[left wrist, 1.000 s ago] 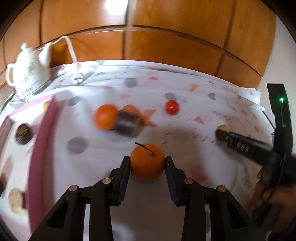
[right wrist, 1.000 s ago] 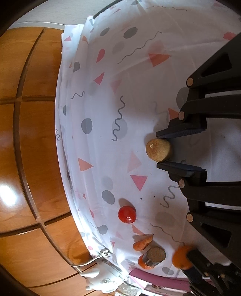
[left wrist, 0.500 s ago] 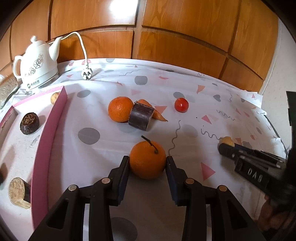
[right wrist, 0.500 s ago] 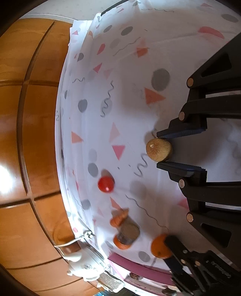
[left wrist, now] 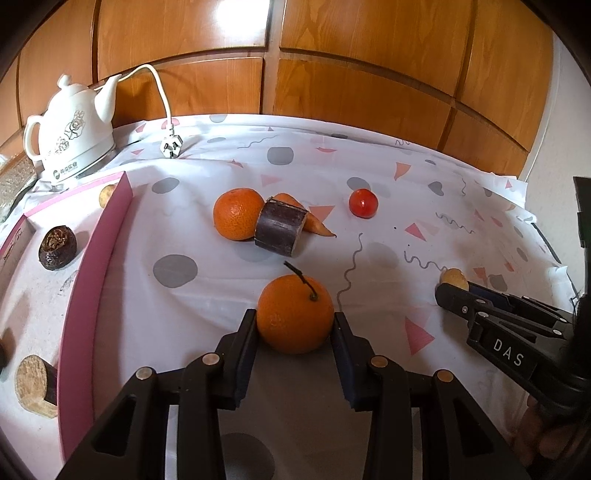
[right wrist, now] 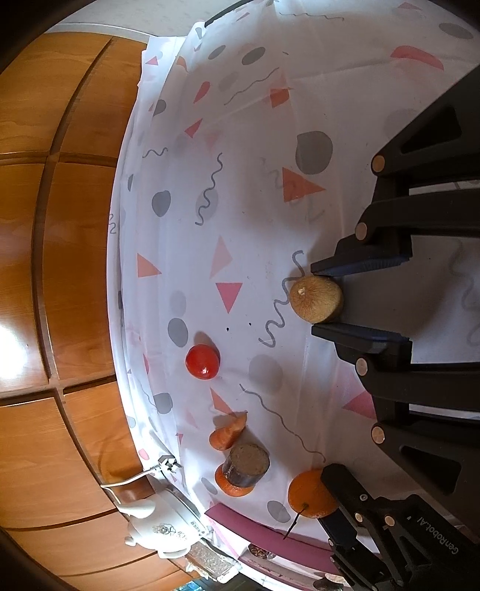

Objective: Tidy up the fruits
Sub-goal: 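Grasp the orange by its body with left tool while right tool holds kiwi, then carry the orange and kiwi into the pink tray and open both tools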

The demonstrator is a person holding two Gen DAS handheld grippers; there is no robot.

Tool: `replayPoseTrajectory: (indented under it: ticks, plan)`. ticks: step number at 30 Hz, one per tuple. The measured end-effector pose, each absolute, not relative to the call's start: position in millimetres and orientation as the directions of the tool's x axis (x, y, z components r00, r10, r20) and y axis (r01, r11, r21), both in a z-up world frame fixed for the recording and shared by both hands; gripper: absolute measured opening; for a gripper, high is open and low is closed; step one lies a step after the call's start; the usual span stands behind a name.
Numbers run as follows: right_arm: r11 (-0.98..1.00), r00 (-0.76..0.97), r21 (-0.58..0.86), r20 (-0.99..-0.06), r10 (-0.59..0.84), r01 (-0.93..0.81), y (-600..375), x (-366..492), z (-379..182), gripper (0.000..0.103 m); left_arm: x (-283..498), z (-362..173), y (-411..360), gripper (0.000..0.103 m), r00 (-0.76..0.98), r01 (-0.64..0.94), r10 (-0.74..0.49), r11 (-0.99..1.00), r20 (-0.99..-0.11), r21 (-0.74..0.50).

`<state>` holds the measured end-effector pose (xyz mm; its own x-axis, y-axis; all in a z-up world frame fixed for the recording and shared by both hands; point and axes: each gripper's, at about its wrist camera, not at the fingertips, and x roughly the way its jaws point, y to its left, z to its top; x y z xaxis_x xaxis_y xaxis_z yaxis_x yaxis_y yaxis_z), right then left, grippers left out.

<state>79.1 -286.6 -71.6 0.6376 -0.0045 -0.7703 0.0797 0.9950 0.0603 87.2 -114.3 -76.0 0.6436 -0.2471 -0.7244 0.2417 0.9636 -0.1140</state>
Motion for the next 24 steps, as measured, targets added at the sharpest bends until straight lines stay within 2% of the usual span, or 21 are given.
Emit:
replayPoseTrajectory:
  ticks: [24]
  plan:
    - [0.996, 0.647, 0.038, -0.762, -0.023, 0.08, -283.9, 77.4, -71.2, 0.026, 86.7, -73.6, -114.7, 0.038, 0.643, 0.246, -0.236, 0.965, -0.728, -0.096]
